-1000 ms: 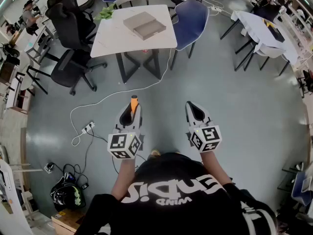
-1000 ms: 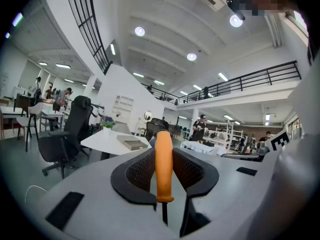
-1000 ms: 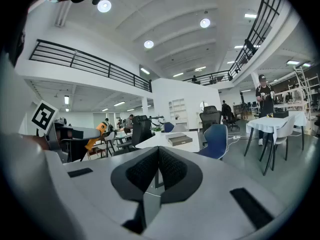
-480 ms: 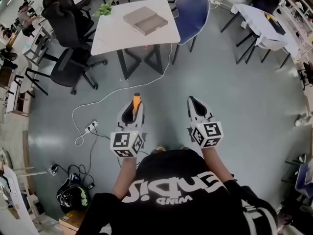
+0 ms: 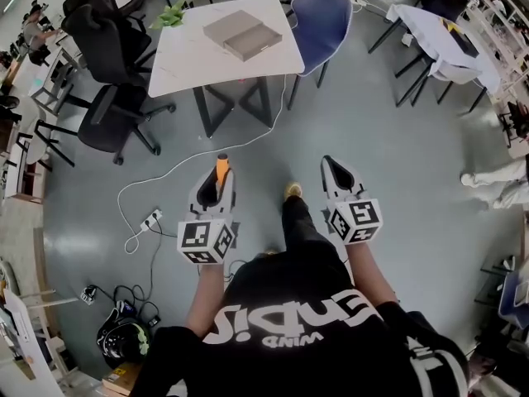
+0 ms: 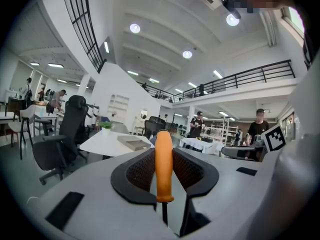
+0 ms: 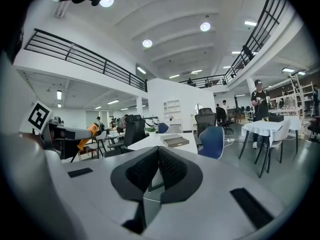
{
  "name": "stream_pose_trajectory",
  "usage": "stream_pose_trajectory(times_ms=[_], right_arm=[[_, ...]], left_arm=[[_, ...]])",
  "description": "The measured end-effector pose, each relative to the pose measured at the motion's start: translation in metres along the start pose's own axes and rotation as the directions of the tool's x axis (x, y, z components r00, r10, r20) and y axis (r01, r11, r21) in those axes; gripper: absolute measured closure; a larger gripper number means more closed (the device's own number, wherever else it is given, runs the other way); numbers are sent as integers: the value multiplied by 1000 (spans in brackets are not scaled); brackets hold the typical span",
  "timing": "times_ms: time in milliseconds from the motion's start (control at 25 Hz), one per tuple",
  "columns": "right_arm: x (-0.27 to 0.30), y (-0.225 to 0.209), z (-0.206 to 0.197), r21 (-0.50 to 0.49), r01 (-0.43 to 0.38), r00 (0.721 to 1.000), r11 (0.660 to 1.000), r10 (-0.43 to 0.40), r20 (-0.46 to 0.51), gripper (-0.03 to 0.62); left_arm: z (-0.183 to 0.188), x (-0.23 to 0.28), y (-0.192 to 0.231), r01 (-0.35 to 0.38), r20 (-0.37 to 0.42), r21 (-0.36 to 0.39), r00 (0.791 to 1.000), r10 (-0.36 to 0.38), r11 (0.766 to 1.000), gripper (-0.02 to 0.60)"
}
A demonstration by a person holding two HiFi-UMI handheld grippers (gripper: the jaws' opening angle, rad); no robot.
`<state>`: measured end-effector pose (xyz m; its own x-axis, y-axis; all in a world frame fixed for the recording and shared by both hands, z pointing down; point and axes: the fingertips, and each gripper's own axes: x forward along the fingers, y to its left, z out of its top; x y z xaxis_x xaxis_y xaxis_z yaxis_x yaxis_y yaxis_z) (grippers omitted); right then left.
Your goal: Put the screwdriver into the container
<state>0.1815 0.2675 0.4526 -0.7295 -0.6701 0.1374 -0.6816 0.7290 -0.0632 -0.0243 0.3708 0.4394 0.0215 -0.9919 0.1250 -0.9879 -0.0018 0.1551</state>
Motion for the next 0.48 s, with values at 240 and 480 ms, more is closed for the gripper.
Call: stream_pose_trajectory(times_ms=[240, 480], right_arm=[[49, -25, -5, 5, -15, 1000, 1000, 15, -13, 580], [117, -50, 4, 3, -38, 999, 999, 38, -13, 581]], left_arm=[[2, 39, 28, -19, 10, -14, 1000, 19, 1000, 463], [14, 101, 59, -25, 13, -7, 1000, 25, 1000, 463]])
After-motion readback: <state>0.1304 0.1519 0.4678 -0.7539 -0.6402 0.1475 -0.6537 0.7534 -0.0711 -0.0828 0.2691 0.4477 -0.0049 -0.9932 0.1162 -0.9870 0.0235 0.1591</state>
